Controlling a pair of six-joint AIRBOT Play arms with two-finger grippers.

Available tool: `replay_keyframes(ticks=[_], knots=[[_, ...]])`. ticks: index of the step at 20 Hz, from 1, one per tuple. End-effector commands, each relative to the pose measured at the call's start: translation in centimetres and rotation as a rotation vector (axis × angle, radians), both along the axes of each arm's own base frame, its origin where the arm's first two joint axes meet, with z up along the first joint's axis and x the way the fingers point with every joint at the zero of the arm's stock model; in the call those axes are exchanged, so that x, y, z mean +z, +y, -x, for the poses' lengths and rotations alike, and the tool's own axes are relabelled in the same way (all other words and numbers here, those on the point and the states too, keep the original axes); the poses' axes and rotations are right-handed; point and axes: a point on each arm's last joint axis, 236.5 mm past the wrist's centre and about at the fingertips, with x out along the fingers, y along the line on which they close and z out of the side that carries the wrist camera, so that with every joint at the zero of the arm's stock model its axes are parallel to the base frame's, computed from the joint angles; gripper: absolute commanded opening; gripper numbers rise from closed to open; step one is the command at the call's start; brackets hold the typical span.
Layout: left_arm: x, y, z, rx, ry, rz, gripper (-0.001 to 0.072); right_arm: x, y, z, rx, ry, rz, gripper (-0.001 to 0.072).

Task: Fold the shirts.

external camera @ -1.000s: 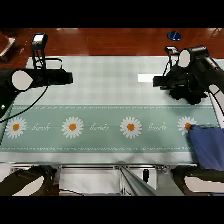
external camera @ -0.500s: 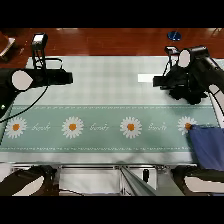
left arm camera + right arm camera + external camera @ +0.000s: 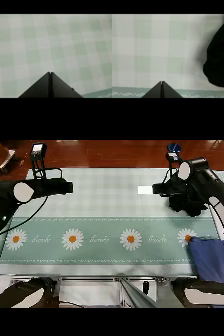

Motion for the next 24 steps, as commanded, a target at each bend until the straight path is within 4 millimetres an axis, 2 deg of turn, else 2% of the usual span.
replay_keyframes(ticks=[1,2,3,4,5,6,7,8,11,13,15,18,19,21,22,23,24], knots=[[0.5,-0.2,-2.3,0.020,-0.085,0.018,0.0252,1.6,-2.1,-3.2,0.087,-0.142,0.142,0.0059],[0.0,-0.2,-2.8,0.024,-0.091,0.019,0.0517,2.6,-4.6,-4.2,0.102,-0.187,0.268,0.0283],[-0.6,-0.3,-3.3,0.030,-0.089,0.021,0.0508,4.0,-7.7,-5.1,0.092,-0.225,0.403,0.0418],[-1.4,-0.3,-3.5,0.030,-0.074,0.017,0.0509,5.3,-11.1,-5.3,0.045,-0.240,0.518,0.0418],[-2.0,-0.3,-3.5,0.030,-0.061,0.014,0.0508,6.3,-15.0,-4.7,-0.048,-0.227,0.599,0.0417],[-2.5,-0.3,-3.6,0.030,-0.052,0.012,0.0508,6.2,-18.3,-3.5,-0.163,-0.198,0.603,0.0417],[-2.8,-0.4,-3.6,0.030,-0.046,0.011,0.0508,5.4,-20.9,-2.2,-0.287,-0.167,0.545,0.0417],[-3.1,-0.4,-3.7,0.030,-0.040,0.009,0.0508,3.6,-22.4,-1.3,-0.392,-0.145,0.413,0.0416],[-4.4,-0.5,-3.8,0.029,-0.013,0.005,0.0508,-2.0,-23.0,-1.0,-0.566,-0.107,0.034,0.0411],[-5.7,-0.8,-3.8,0.023,0.013,-0.001,0.0508,-4.8,-23.7,-0.7,-0.630,-0.059,-0.052,0.0411],[-7.2,-1.2,-3.3,0.013,0.057,-0.008,0.0508,-7.7,-23.5,0.1,-0.654,0.023,-0.092,0.0410],[-9.1,-1.4,-1.7,-0.009,0.152,-0.030,0.0508,-11.5,-21.6,1.3,-0.618,0.152,-0.133,0.0404],[-9.5,-1.4,-0.9,-0.017,0.190,-0.040,0.0507,-12.2,-20.6,1.7,-0.610,0.191,-0.170,0.0357],[-9.7,-1.3,-0.1,-0.083,0.221,-0.100,0.0508,-11.9,-17.8,1.6,-0.483,0.221,-0.257,0.0071],[-9.3,-1.1,0.0,-0.092,0.230,-0.108,0.0508,-10.7,-16.3,0.9,-0.408,0.206,-0.308,0.0019],[-8.9,-0.7,0.1,-0.087,0.248,-0.108,0.0508,-8.9,-15.1,0.0,-0.370,0.171,-0.359,0.0019],[-8.3,-0.1,0.5,-0.083,0.273,-0.110,0.0508,-6.2,-14.4,-1.2,-0.328,0.110,-0.391,0.0018]])
